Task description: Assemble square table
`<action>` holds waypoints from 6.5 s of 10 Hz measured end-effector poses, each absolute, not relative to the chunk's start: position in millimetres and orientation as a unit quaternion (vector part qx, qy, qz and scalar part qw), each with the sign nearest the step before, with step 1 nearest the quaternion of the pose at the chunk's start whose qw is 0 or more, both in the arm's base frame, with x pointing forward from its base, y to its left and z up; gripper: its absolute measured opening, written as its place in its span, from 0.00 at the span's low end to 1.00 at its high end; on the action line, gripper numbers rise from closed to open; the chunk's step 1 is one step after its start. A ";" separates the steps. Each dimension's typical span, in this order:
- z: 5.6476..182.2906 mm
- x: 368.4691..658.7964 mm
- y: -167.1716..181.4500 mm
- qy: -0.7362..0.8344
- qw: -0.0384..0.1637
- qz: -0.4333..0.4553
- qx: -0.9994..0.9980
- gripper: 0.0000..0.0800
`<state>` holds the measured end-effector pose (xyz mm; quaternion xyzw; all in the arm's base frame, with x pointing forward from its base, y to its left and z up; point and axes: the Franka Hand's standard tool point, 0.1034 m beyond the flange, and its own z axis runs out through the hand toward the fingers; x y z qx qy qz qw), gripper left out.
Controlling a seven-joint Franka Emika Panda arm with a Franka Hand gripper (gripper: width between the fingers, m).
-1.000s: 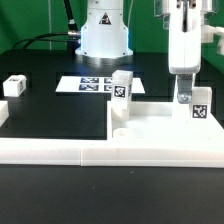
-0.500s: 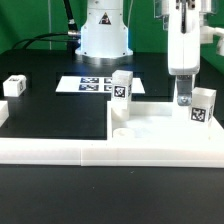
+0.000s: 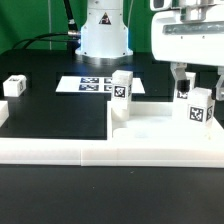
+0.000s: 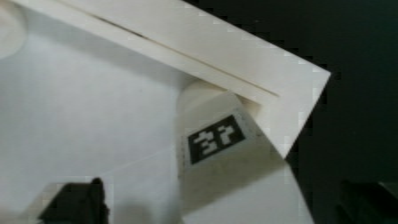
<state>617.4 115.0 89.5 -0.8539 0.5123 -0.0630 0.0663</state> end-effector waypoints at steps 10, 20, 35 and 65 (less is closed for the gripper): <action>80.1 645.2 110.1 0.342 0.070 -0.090 -0.933 0.81; 83.1 633.4 100.1 0.380 0.068 0.008 -0.923 0.81; 82.0 630.4 95.4 0.553 0.047 0.036 -0.831 0.00; 70.1 617.0 116.6 0.336 -0.002 0.042 -0.941 0.36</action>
Offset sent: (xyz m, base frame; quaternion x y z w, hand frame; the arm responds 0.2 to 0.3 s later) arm 0.0164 0.0098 -0.0204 0.0713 -0.0224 -0.1577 0.9847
